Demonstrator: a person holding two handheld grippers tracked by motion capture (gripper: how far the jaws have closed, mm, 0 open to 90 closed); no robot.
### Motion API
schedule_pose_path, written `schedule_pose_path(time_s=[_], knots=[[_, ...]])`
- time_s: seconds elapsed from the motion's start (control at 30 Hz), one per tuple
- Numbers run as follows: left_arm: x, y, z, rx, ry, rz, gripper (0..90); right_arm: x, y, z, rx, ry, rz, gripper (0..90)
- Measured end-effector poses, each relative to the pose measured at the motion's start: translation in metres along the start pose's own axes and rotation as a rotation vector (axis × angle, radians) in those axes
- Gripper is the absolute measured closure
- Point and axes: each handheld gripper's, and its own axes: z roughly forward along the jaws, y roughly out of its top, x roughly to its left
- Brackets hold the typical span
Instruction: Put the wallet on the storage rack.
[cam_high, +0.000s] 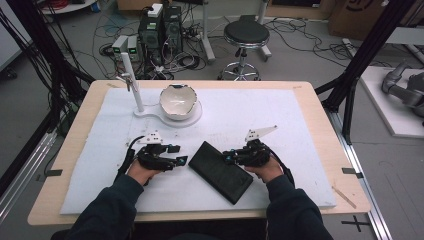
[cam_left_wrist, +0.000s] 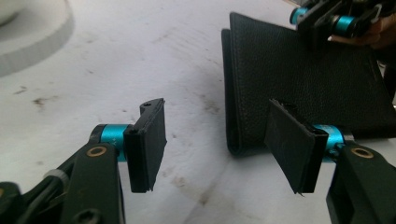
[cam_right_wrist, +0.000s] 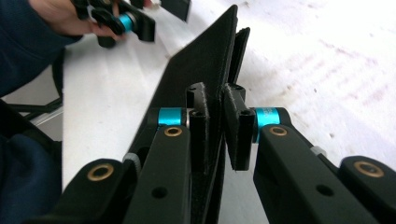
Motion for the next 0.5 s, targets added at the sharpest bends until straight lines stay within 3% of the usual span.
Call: schedule_pose_path(time_s=[0.07, 0.2, 0.3, 0.4, 0.43, 0.5], knots=[[-0.002, 0.001, 0.005, 0.034, -0.002, 0.017, 37.8, 0.002, 0.001, -0.001, -0.008, 0.009, -0.011, 82.4], [-0.002, 0.002, 0.007, 0.033, -0.015, 0.021, 36.6, 0.001, 0.001, -0.001, 0.000, 0.006, -0.010, 82.3], [-0.004, 0.003, 0.010, 0.058, -0.022, 0.035, 36.2, 0.000, 0.002, 0.001, 0.002, -0.006, -0.008, 82.1], [-0.005, 0.004, 0.010, 0.062, 0.009, 0.053, 34.5, -0.002, 0.004, 0.001, 0.010, -0.086, -0.025, 82.1], [-0.005, 0.004, 0.008, 0.054, 0.038, 0.063, 34.7, -0.004, 0.004, 0.000, 0.012, -0.115, -0.029, 83.2], [-0.002, 0.006, 0.002, 0.024, 0.073, 0.055, 35.5, -0.012, 0.003, -0.003, 0.015, -0.174, 0.002, 83.4]])
